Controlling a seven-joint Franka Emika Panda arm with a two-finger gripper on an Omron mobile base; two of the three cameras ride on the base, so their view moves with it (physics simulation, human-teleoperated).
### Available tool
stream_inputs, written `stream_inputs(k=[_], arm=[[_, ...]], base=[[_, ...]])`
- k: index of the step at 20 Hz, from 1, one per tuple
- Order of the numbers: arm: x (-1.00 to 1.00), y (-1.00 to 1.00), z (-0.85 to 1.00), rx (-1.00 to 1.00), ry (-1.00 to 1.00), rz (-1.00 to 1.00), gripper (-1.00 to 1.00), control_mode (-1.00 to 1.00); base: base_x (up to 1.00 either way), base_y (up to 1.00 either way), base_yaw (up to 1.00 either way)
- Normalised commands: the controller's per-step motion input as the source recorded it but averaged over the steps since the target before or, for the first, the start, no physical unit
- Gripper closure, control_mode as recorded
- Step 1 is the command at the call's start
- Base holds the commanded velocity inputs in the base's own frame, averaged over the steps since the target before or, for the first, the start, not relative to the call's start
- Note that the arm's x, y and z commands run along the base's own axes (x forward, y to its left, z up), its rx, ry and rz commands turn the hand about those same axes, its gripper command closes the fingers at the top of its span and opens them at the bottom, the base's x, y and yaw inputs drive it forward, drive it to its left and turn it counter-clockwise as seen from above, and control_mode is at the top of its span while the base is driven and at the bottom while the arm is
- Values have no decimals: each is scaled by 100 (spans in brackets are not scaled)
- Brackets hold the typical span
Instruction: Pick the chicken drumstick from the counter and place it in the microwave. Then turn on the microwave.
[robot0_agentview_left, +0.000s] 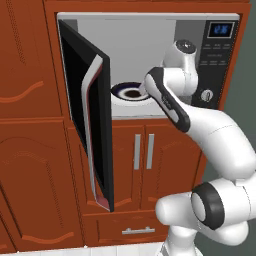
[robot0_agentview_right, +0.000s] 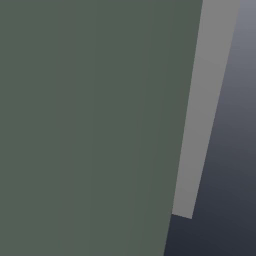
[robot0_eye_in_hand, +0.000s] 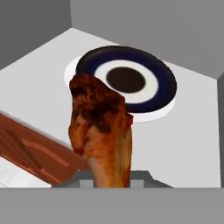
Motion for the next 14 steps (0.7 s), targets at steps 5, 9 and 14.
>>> stream_inputs(k=[5, 9, 14], arm=[[53, 0, -35, -3, 0, 3, 100, -100], [39, 0, -28, -3, 0, 3, 100, -100], [31, 0, -1, -2, 0, 1, 100, -100]], base=[[0, 0, 0], [0, 0, 0], [0, 0, 0]])
